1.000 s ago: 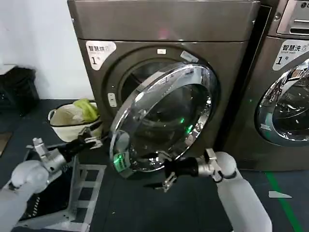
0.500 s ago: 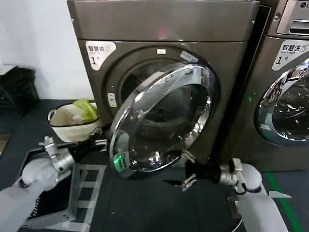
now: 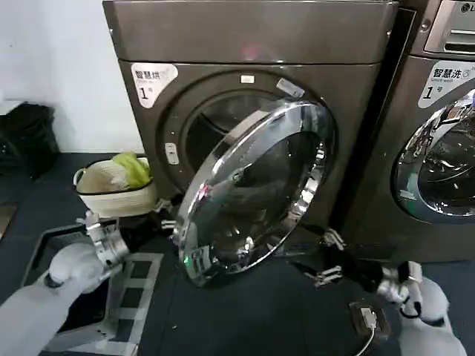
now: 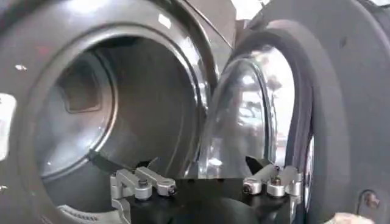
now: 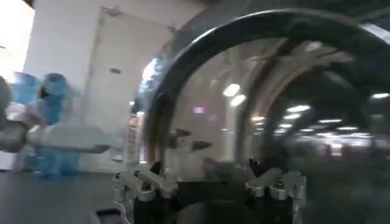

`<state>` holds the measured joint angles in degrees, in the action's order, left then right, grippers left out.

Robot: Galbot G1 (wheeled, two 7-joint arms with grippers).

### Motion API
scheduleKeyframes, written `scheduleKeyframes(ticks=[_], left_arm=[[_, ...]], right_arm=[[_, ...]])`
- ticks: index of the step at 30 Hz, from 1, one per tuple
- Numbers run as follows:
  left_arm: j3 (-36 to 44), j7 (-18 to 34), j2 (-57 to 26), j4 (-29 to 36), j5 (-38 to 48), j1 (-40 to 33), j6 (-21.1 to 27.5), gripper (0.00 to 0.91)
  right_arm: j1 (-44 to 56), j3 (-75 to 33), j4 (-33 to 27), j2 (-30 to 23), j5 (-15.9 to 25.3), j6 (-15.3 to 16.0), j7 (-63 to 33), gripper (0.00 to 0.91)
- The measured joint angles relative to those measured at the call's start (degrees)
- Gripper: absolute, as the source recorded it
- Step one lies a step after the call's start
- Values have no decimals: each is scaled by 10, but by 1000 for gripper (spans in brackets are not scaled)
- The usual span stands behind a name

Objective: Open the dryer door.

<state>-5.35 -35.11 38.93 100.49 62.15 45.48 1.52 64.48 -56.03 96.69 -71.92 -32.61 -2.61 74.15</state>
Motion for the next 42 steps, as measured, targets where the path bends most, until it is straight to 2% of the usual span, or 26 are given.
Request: scheduleKeyframes(ticks=[4,9,27,35,42], left_arm=[[11,-3,4,11,-3,2,0,907],[27,-5,10,21,-11,-4,0,907],[103,-19,8,74,-13,-31,-3,907],[146,-19,16,91,-13,-58,-5,907],[194,-15,24,102,-17,-87,-7,907]], right_arm=[[16,-48,7,1,-1,-16,-26,907],[33,-106,16,-7,-3,-19,-68,907],[84,-303,52,-27,-53,-31,-248,907],[105,-373,75,-17,-97,27,-347,907],[122,-434,85,-7,-121,49,-394,907]])
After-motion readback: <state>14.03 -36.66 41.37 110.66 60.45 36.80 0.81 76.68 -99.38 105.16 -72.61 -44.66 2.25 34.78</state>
